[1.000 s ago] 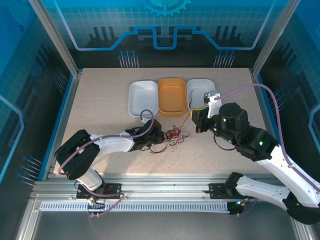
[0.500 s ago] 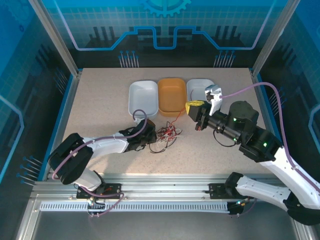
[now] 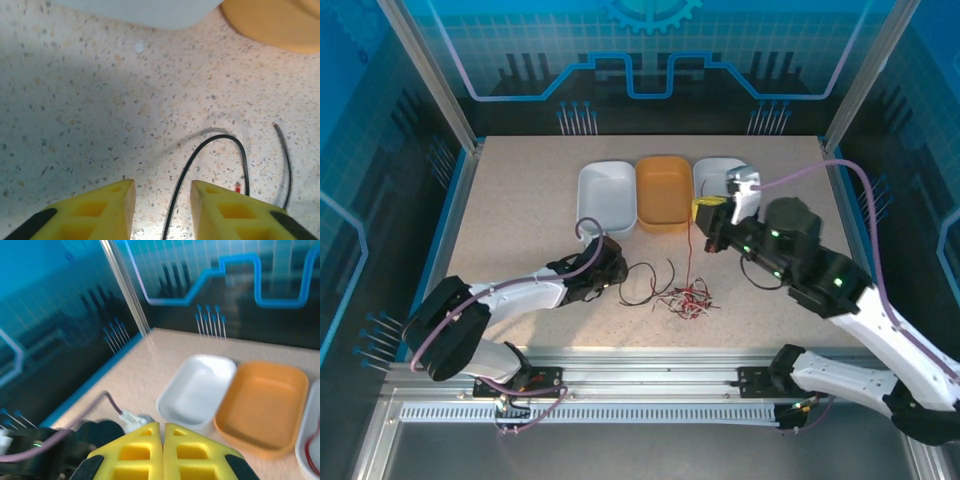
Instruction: Untangle the cables
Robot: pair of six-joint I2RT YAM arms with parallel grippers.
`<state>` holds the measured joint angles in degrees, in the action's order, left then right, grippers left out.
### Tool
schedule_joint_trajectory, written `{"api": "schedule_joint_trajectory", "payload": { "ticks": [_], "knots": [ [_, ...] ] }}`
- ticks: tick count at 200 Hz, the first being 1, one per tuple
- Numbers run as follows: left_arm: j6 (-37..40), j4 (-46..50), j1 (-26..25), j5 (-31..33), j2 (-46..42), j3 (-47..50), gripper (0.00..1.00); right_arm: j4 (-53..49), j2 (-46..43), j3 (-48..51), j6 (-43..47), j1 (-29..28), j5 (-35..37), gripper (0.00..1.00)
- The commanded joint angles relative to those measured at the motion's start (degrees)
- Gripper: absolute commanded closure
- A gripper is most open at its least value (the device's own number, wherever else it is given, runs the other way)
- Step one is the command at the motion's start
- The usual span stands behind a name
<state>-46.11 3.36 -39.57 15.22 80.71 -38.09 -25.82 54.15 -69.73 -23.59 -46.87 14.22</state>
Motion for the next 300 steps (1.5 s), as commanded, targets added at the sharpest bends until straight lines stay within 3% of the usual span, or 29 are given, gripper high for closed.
{"api": "schedule_joint_trajectory", "payload": {
  "ticks": [1,29,65,93,112,142,167,191,253,300],
  "knots": [
    [2.7,0.0,0.3,-1.0,-3.5,0.6,0.57,-6.8,3.8,-0.7,-3.1,-0.5,3.1,1.0],
    [8.0,-6.0,0.3,-5.0,-7.2,2.7,0.39,-9.6,6.4,-4.9,-2.4,-0.5,3.1,1.0],
    [19.3,-21.0,-1.4,-18.6,-11.1,7.4,0.17,-12.1,7.8,-7.2,-3.5,-0.5,7.5,1.0],
    [29.4,-20.9,-6.7,-20.1,-11.1,6.5,0.08,-15.9,8.9,-9.2,-4.7,0.1,12.3,1.0],
    [31.0,-21.3,-8.4,-21.6,-9.5,5.8,0.01,-16.9,9.5,-10.9,-4.3,1.1,13.0,1.0],
    [31.1,-23.8,-10.3,-23.0,-6.1,4.1,0.01,-16.9,10.6,-15.6,-2.1,2.0,13.2,1.0],
    [31.3,-22.3,-12.0,-16.8,-2.5,1.3,0.01,-15.2,11.4,-16.0,-2.5,2.0,11.5,1.0],
    [26.0,-20.5,-12.1,-11.0,1.6,-1.0,0.01,-14.7,11.8,-13.4,-4.3,2.1,11.1,1.0],
    [13.1,-20.2,-13.2,-8.2,8.7,-4.4,0.01,-12.9,10.1,-7.1,-7.4,3.8,8.9,1.0],
    [7.0,-13.1,-13.3,-2.1,12.1,-8.4,0.18,-12.3,9.1,-7.0,-6.9,5.2,7.5,1.0]
  ]
}}
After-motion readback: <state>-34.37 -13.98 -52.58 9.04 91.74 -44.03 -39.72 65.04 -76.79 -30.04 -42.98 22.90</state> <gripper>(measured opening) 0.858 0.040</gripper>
